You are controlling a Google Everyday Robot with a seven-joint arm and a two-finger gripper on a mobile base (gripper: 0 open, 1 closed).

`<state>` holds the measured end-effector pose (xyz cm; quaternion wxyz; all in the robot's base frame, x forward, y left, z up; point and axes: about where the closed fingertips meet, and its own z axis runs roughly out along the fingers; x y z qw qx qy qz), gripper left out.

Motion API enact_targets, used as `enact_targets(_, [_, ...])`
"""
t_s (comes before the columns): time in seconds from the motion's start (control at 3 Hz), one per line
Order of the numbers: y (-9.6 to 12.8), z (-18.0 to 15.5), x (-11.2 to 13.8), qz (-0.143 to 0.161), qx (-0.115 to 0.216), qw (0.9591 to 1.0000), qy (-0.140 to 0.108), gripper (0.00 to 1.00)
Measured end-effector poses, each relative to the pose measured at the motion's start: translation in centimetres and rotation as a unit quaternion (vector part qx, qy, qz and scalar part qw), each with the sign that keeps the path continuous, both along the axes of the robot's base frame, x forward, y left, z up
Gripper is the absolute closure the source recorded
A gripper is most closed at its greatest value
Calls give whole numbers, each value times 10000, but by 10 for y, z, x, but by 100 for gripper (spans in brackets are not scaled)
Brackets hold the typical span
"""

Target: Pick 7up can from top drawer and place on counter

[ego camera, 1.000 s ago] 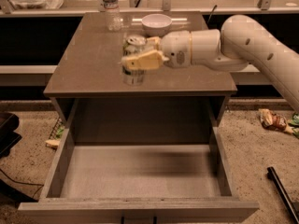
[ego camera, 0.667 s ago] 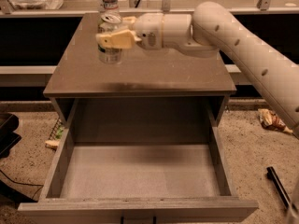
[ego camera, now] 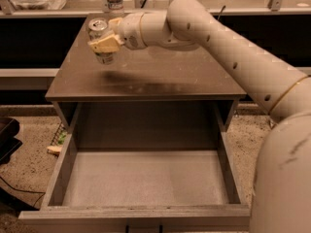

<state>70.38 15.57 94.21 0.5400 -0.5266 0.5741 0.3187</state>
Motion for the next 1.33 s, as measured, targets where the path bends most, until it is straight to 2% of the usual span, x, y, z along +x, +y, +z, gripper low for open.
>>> enact_targets(0.33, [-2, -34, 18, -62, -364, 9992, 142, 100])
enact_targets(0.67, [-7, -64, 29, 115, -233, 9981, 567, 100])
enact_targets(1.0, [-6, -68, 29, 203, -197, 9973, 682, 74])
enact_targets(1.33, [-6, -67, 29, 203, -197, 9973, 682, 52])
